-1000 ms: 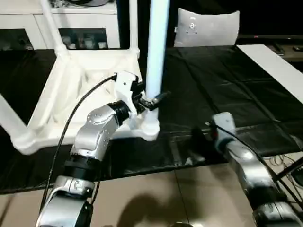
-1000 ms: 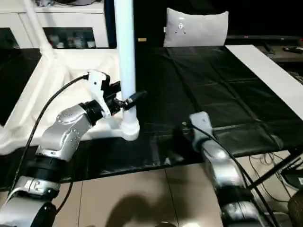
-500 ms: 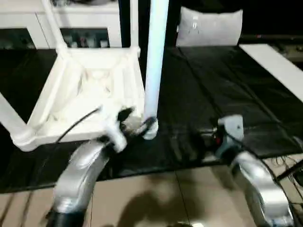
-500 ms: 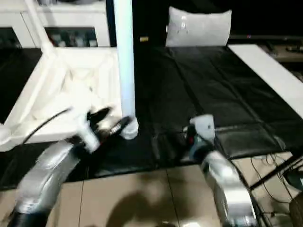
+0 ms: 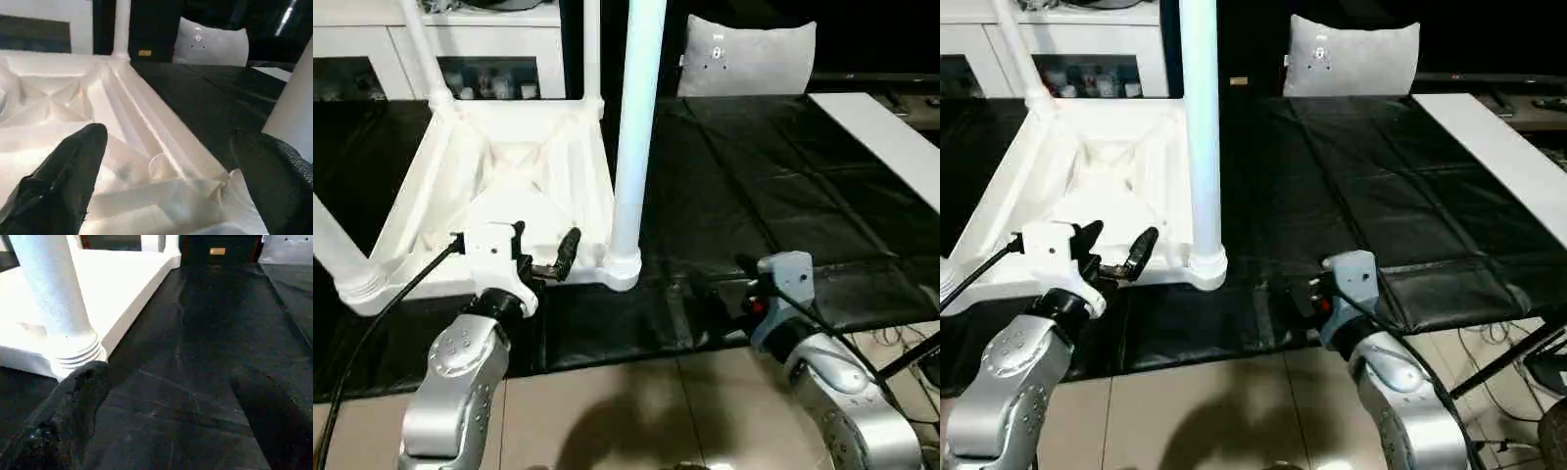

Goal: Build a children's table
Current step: Move to table

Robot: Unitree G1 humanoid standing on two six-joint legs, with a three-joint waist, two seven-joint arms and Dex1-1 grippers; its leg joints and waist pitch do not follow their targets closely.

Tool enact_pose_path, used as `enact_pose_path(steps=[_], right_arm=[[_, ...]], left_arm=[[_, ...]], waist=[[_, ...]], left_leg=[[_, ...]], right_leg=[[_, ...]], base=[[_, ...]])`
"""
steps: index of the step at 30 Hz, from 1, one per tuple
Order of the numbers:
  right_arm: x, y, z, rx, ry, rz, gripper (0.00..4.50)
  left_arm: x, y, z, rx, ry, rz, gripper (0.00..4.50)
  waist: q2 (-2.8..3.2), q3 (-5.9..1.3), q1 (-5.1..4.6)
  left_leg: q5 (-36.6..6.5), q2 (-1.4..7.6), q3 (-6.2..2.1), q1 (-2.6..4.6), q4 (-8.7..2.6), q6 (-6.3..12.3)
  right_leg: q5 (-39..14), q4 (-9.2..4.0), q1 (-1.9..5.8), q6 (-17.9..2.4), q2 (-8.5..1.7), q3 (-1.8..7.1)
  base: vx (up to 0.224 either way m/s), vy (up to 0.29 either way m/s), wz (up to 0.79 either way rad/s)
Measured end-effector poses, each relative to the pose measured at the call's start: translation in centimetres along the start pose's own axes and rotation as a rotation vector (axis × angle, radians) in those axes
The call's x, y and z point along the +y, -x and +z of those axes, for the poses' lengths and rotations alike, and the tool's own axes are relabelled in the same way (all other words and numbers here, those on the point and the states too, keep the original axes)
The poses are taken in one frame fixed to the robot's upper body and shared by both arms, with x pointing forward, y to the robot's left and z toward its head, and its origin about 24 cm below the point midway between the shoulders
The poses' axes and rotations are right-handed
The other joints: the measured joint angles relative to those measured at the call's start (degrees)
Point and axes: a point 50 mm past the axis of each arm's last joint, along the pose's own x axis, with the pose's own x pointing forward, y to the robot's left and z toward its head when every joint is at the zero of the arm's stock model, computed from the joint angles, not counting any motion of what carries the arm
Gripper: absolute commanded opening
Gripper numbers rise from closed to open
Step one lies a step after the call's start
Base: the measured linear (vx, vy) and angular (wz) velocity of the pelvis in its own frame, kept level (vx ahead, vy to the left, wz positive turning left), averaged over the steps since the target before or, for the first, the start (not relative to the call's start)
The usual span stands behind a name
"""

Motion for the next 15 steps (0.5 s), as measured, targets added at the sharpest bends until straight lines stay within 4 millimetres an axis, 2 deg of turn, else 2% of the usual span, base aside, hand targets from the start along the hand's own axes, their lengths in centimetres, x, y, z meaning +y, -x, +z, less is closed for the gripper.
enact_pose_path(steps=[1, 4, 6, 8, 9, 10, 11, 12, 13, 14, 15], right_arm=[[0.02, -0.05, 0.05, 0.001, 0.004, 0.002, 4.5], [-0.2, 0.0, 0.16, 0.004, 0.025, -0.003, 4.5], [-0.36, 0.0, 0.25, 0.005, 0.043, -0.007, 4.5], [-0.34, -0.06, 0.35, 0.002, 0.044, -0.006, 4.5], [-0.3, -0.18, 0.5, -0.004, 0.043, -0.003, 4.5], [-0.41, -0.14, 0.51, -0.004, 0.042, -0.008, 4.5], [-0.52, -0.14, 0.43, 0.001, 0.041, -0.012, 4.5], [-0.45, -0.27, 0.55, -0.002, 0.046, -0.007, 4.5], [-0.39, -0.36, 0.67, -0.005, 0.05, -0.004, 4.5], [-0.32, -0.41, 0.69, -0.006, 0.052, -0.002, 4.5], [-0.22, -0.46, 0.68, -0.006, 0.057, -0.003, 4.5]], left_arm=[[-0.05, -0.03, 0.0, 0.0, -0.002, 0.0, 4.48], [-0.36, -0.21, 0.06, 0.0, -0.003, 0.0, 4.48], [-0.64, -0.25, -0.12, 0.012, 0.006, 0.001, 4.48], [-0.65, -0.2, -0.25, 0.019, 0.008, 0.005, 4.48], [-0.55, -0.1, -0.38, 0.025, 0.007, 0.011, 4.48], [-0.69, -0.13, -0.42, 0.03, 0.008, 0.006, 4.48], [-0.82, -0.14, -0.42, 0.031, 0.008, 0.002, 4.48], [-0.73, -0.06, -0.37, 0.03, 0.006, 0.005, 4.48], [-0.61, 0.0, -0.39, 0.031, 0.003, 0.01, 4.48], [-0.45, 0.09, -0.46, 0.035, -0.001, 0.016, 4.48], [-0.3, 0.18, -0.54, 0.039, -0.006, 0.022, 4.48]], waist=[[0.1, 0.08, -0.43], [0.13, -0.03, -1.09], [0.13, -0.17, -1.53], [0.23, -0.37, -1.71], [0.25, -0.63, -1.63], [0.91, -0.97, -1.87], [1.19, -1.15, -1.73], [1.19, -1.2, -1.41], [1.33, -1.24, -1.14], [1.39, -1.25, -0.83], [1.37, -1.24, -0.61]], left_leg=[[-0.3, 0.09, -0.11, 0.51, 0.02, -0.06], [-0.9, 0.08, -0.11, 1.04, 0.02, 0.0], [-1.3, -0.03, 0.05, 0.7, 0.0, 0.05], [-1.7, -0.1, 0.18, 0.59, 0.0, 0.19], [-1.9, -0.27, 0.24, 0.3, 0.04, 0.62], [-2.4, -0.49, -1.01, -0.74, 0.88, 1.89], [-2.9, -0.59, -2.02, -1.37, 1.47, 3.27], [-3.4, -1.27, -3.26, -1.98, 1.98, 5.27], [-3.6, -1.72, -4.24, -2.37, 2.28, 6.26], [-3.8, -2.17, -5.03, -2.35, 2.28, 6.79], [-4.0, -2.88, -6.02, -2.01, 2.33, 7.06]], right_leg=[[0.0, -0.35, 0.65, 0.0, -0.01, -0.18], [-0.3, -0.69, 1.71, 0.1, -0.03, -0.16], [-0.5, -0.68, 1.78, 0.0, -0.02, 0.15], [-0.7, -0.68, 1.77, -0.3, -0.02, 0.15], [-1.1, -0.71, 1.91, -0.4, -0.03, 0.03], [-1.3, -1.24, 2.29, -0.1, -0.22, -1.24], [-1.6, -1.79, 2.89, 0.1, -0.43, -2.49], [-2.1, -2.13, 3.63, 0.2, -1.05, -3.97], [-2.4, -2.55, 4.3, 0.4, -1.33, -4.94], [-2.8, -2.87, 4.97, 0.5, -1.56, -5.84], [-3.4, -2.9, 5.62, 0.6, -1.68, -6.48]], base=[[0.066, 0.024, -0.09], [0.079, 0.023, -0.06], [0.094, 0.019, -0.02], [0.091, 0.017, 0.02], [0.111, 0.023, 0.06], [0.12, 0.032, 0.39], [0.12, 0.032, 0.39], [0.128, 0.031, 0.68], [0.138, 0.033, 0.65], [0.138, 0.033, 0.65], [0.2, -0.009, 0.66]])
